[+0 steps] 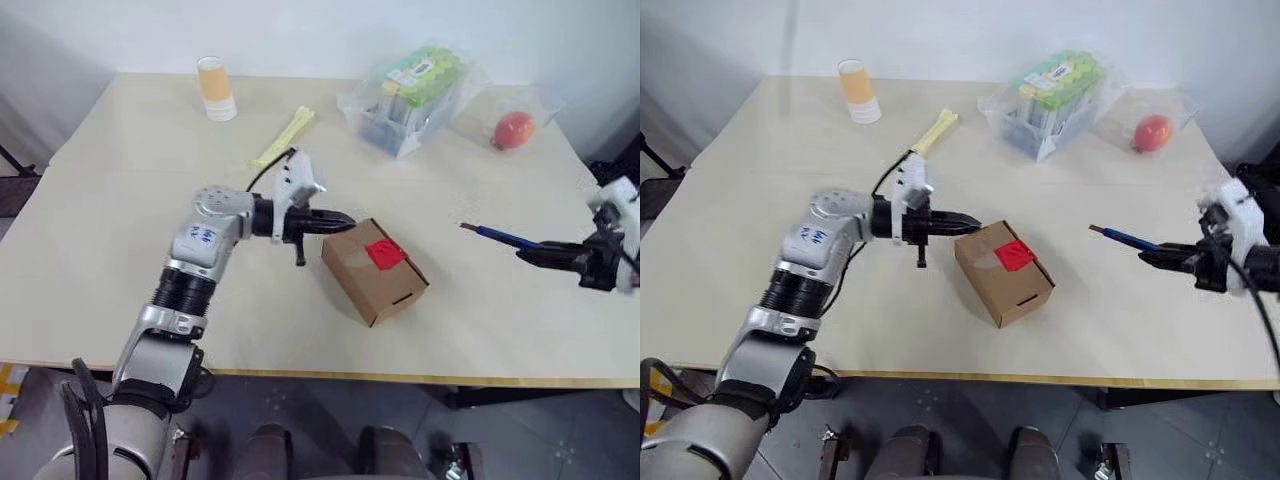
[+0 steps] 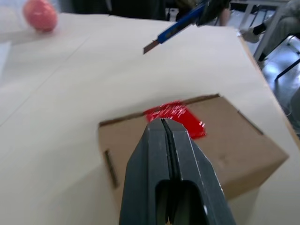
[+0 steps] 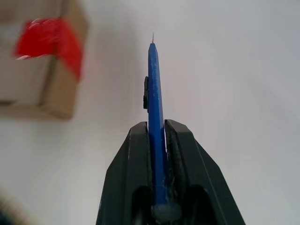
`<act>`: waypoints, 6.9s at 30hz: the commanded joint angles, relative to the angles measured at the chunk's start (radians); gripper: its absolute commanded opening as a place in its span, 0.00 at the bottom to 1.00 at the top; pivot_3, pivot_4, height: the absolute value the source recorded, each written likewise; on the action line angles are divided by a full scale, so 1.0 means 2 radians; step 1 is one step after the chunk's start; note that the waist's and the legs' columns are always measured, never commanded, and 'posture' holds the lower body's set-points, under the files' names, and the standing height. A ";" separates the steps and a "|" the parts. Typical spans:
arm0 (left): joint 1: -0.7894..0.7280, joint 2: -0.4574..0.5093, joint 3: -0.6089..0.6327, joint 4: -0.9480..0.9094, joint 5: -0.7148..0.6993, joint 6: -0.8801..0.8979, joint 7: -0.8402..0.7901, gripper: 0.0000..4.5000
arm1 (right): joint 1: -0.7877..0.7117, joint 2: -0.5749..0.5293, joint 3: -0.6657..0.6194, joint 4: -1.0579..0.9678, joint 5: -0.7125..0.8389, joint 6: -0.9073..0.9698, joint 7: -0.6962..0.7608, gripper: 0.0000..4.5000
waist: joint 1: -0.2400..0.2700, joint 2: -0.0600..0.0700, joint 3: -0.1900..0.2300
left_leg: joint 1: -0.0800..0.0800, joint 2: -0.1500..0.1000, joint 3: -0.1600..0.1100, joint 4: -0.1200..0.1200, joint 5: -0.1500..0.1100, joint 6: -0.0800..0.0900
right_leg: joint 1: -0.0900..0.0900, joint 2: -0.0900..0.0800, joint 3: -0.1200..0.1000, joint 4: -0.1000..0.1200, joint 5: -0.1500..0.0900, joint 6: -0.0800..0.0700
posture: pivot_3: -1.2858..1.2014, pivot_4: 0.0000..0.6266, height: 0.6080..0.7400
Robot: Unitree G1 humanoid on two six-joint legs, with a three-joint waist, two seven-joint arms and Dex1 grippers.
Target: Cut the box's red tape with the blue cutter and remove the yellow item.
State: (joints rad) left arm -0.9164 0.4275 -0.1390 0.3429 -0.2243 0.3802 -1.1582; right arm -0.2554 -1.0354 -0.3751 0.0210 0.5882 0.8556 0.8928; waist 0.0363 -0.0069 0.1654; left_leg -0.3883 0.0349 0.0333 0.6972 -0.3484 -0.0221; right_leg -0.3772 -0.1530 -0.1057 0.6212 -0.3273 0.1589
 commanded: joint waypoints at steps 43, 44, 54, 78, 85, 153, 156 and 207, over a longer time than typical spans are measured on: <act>0.188 0.069 -0.046 -0.163 -0.006 0.089 0.019 0.00 | -0.032 0.186 0.275 -0.155 -0.155 -0.075 -0.050 0.00 | -0.007 0.004 0.004 | 0.001 0.000 0.001 0.000 0.000 0.000 | 0.000 0.000 0.001 0.001 0.000 0.000 | 0.52 0.24 1.00; 0.189 0.080 -0.048 -0.163 0.005 0.074 0.018 0.00 | -0.027 0.183 0.268 -0.165 -0.151 -0.068 -0.051 0.00 | -0.007 0.004 0.004 | 0.001 0.000 0.001 0.000 0.000 0.000 | 0.000 0.000 0.001 0.001 0.000 0.000 | 0.52 0.24 1.00; 0.099 0.109 0.015 -0.172 -0.102 0.126 -0.057 0.00 | -0.019 0.151 0.043 -0.257 0.048 0.143 -0.070 0.44 | -0.006 0.004 0.004 | 0.001 0.000 0.001 0.000 0.000 0.000 | 0.000 0.000 0.001 0.000 0.000 0.000 | 0.52 0.24 1.00; 0.090 0.031 -0.085 -0.113 0.020 0.053 0.028 0.00 | -0.121 0.199 0.161 -0.130 0.001 0.157 -0.186 0.99 | -0.007 0.004 0.004 | 0.002 0.000 0.001 0.000 0.000 0.000 | 0.000 0.000 0.002 0.001 0.000 0.000 | 0.52 0.24 1.00; 0.106 0.041 -0.095 -0.125 0.028 0.047 0.024 0.00 | -0.130 0.166 0.152 -0.095 -0.002 0.150 -0.181 0.99 | -0.004 0.003 0.003 | 0.002 0.000 0.001 0.001 0.000 0.000 | 0.001 0.000 0.002 0.001 0.000 0.000 | 0.52 0.24 1.00; 0.169 0.052 -0.038 -0.207 -0.002 0.076 0.100 0.00 | -0.348 0.276 0.312 0.169 -0.078 0.219 0.068 0.01 | -0.033 0.002 0.002 | 0.009 0.001 0.004 -0.006 0.001 -0.001 | 0.002 0.001 0.004 0.001 0.000 0.000 | 0.52 0.24 1.00; 0.171 0.041 -0.036 -0.208 -0.004 0.077 0.107 0.00 | -0.359 0.262 0.296 0.154 -0.075 0.234 0.059 0.01 | -0.032 0.002 0.002 | 0.008 0.001 0.004 -0.006 0.001 -0.001 | 0.001 0.000 0.004 0.001 0.000 0.000 | 0.52 0.24 1.00; 0.095 -0.048 -0.052 -0.250 -0.045 0.078 0.113 0.00 | -0.413 0.109 0.405 -0.056 -0.247 0.073 0.106 0.01 | -0.018 0.002 0.004 | 0.005 0.000 0.003 -0.007 0.001 -0.001 | 0.000 0.000 0.003 -0.001 0.000 0.000 | 0.52 0.24 1.00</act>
State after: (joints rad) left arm -0.7236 0.3285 -0.2309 -0.1597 -0.3282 0.5450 -0.9475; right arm -1.0833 -0.8171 0.4559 -0.0781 0.0917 1.0040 1.1040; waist -0.0005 -0.0024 0.1733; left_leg -0.3778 0.0354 0.0399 0.6833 -0.3471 -0.0232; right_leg -0.3765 -0.1527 -0.1000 0.6187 -0.3269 0.1586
